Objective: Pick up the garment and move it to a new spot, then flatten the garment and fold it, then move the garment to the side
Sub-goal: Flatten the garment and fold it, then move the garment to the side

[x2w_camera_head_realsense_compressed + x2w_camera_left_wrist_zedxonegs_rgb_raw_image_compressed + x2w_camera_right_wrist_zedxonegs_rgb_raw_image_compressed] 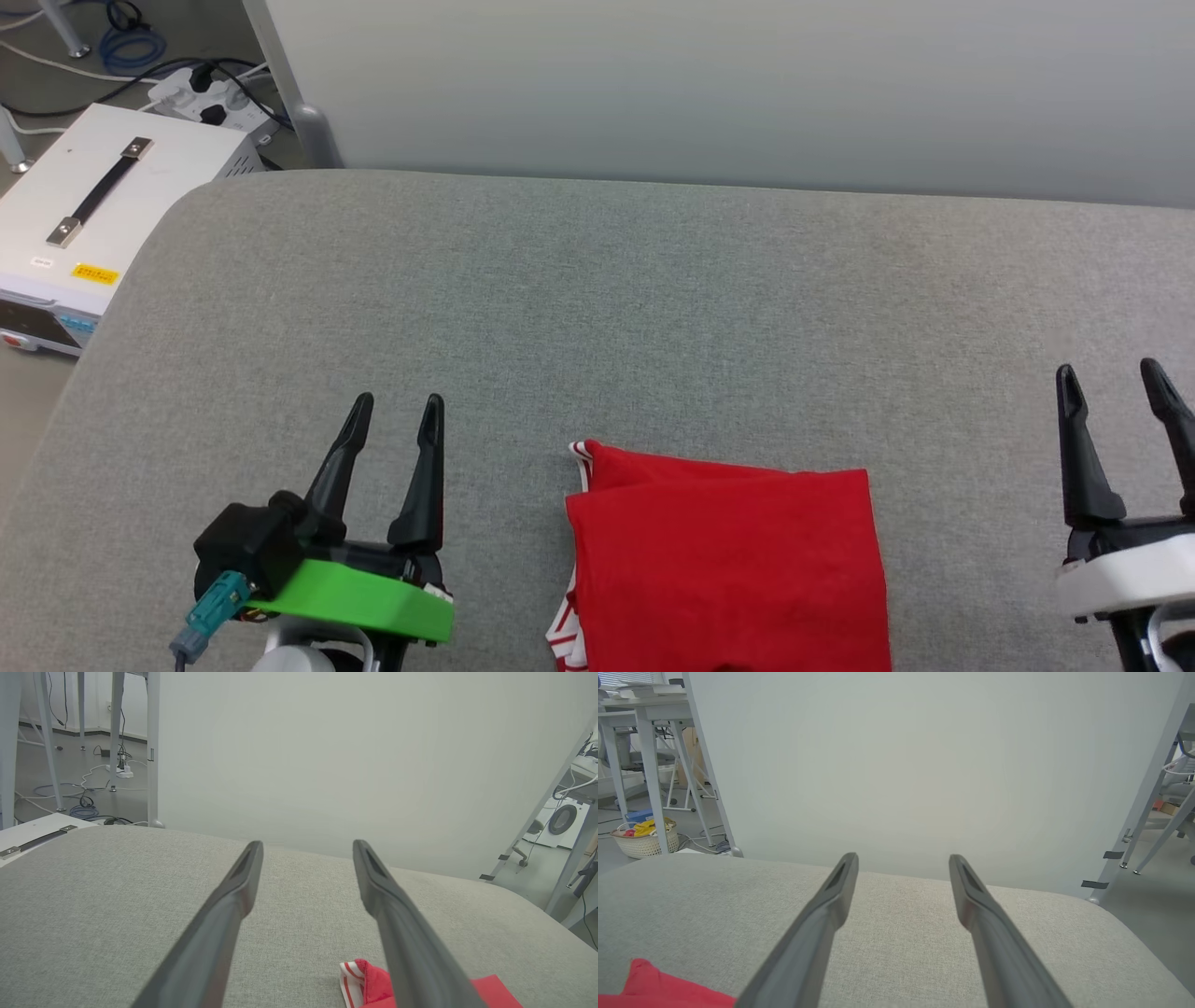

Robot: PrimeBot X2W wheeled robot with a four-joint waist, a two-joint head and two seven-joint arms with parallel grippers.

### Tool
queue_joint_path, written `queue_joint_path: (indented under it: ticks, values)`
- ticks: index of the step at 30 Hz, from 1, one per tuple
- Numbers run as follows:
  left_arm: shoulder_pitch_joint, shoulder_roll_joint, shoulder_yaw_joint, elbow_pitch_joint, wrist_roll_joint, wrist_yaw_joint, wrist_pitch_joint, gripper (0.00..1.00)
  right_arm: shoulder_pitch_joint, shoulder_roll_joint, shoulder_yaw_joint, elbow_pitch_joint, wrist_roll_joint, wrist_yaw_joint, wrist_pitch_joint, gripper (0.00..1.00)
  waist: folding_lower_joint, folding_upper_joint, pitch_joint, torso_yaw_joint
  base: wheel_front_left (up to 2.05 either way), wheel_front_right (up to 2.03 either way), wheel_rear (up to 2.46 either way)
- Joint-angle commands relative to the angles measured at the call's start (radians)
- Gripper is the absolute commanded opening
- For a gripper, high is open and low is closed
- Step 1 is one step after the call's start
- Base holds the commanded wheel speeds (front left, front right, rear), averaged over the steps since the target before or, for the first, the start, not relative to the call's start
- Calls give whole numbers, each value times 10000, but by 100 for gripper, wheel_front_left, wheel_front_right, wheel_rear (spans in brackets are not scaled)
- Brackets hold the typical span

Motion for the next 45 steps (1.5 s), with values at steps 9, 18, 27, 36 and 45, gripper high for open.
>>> queue_joint_path:
  ticks: [9, 18, 27, 36, 45]
  values:
    - [242, -113, -10, -341, 536, -29, -57, 100, 723, 868, -208, 159, -187, -6, -717, 100, 0, -1, 29, 5, 0, 0, 0]
    - [300, -97, -132, -194, 667, -29, -57, 100, 660, 873, -87, 406, -220, -6, -726, 100, 0, -1, 6, 20, 0, 0, 0]
    - [210, -51, -269, -117, 594, -29, -57, 100, 578, 477, 447, 407, 340, -6, 885, 100, 0, -1, 154, 146, 0, 0, 0]
    - [-7, -45, -479, -24, 528, -29, -57, 100, 495, -143, 1567, 533, 1204, -6, 4791, 100, 0, -1, 532, 430, 0, 0, 0]
    - [-288, -20, -695, 84, 504, -29, -57, 100, 240, 81, 1757, 1459, 1311, -6, 6914, 100, 0, -1, 963, 912, 0, 0, 0]
